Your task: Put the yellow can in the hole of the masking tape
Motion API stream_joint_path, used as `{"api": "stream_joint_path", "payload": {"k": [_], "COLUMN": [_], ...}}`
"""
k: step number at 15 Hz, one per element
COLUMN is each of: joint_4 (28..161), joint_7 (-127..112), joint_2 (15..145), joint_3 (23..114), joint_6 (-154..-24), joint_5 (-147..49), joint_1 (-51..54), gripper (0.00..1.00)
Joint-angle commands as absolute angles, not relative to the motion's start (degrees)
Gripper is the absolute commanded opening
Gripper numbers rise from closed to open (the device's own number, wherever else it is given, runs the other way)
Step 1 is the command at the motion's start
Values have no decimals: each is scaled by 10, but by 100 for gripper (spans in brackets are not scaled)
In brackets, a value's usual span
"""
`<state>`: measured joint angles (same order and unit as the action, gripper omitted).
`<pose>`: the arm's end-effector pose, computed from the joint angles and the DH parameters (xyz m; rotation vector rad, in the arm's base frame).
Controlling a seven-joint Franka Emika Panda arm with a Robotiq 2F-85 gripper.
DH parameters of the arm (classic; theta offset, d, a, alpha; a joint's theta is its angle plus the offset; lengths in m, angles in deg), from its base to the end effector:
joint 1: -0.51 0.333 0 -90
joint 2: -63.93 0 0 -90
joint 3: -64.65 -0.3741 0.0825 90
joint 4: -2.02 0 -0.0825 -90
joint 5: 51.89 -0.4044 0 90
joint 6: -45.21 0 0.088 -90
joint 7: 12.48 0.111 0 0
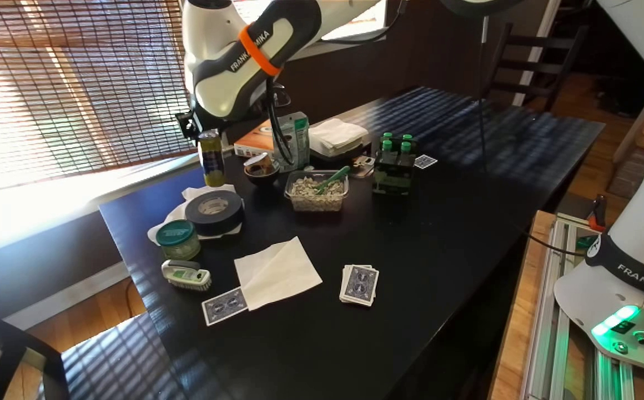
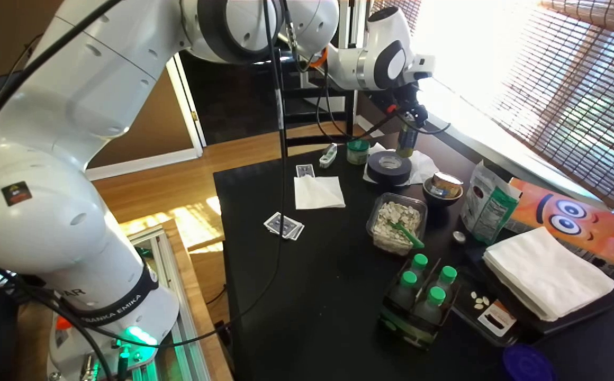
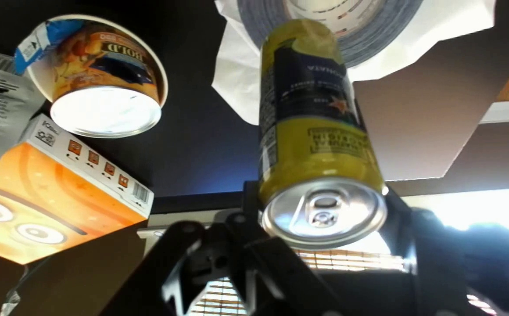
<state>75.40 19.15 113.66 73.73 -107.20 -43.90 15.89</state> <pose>0.8418 0.1417 0.3111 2.9804 -0.3710 0.8510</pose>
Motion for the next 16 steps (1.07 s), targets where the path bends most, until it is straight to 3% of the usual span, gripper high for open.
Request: {"api": "stream_joint_path", "payload": {"k": [1,8,16], "joint_4": [800,870,893], "joint_7": [157,155,213], "joint_2": [1097,1071,1093], "joint_3": [723,732,801], "joint_6": [-1079,-1108,-1191], "joint_5": [-446,-435,-433], "joint_1": [168,194,257], "gripper": [38,38,38]}}
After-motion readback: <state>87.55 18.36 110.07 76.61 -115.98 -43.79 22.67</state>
